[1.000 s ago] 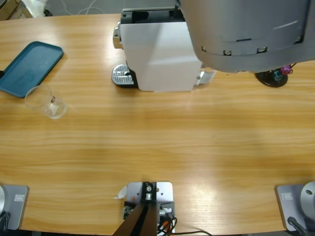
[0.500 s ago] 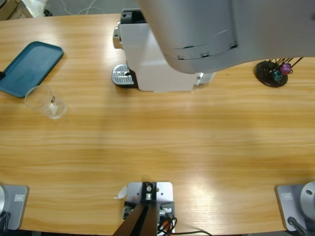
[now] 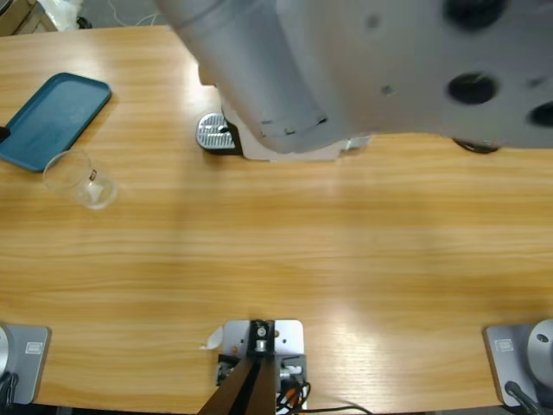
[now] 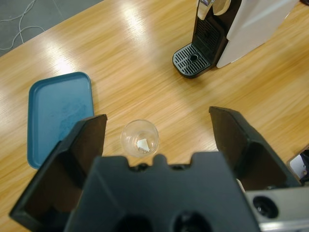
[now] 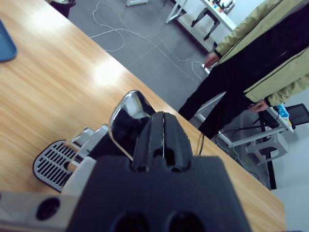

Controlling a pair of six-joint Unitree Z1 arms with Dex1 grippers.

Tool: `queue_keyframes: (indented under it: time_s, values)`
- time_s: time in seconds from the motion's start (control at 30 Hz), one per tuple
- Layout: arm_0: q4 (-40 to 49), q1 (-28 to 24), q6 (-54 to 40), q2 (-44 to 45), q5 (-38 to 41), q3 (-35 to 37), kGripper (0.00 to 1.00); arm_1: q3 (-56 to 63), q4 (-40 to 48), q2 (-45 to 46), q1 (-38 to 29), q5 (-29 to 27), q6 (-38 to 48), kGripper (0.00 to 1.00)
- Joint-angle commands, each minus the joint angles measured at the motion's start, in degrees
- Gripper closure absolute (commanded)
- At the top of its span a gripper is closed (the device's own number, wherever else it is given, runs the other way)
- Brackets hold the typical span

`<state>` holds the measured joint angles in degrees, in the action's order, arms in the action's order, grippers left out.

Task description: Pour coffee

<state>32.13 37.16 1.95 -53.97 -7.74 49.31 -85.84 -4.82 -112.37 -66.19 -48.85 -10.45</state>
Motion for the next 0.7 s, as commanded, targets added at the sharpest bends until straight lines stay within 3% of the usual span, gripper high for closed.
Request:
queue_keyframes:
  time_s: [0.03, 0.7]
  values:
    - [-0.51, 0.55, -0.28, -1.05, 0.84, -2.06, 0.087, 2.24, -1.5, -7.97, -1.58, 3.09, 2.54, 1.0]
    - [0.05, 0.67, -0.02, -1.23, 1.15, -2.04, 0.085, 6.42, -1.38, -9.04, -0.35, 4.99, 8.92, 1.0]
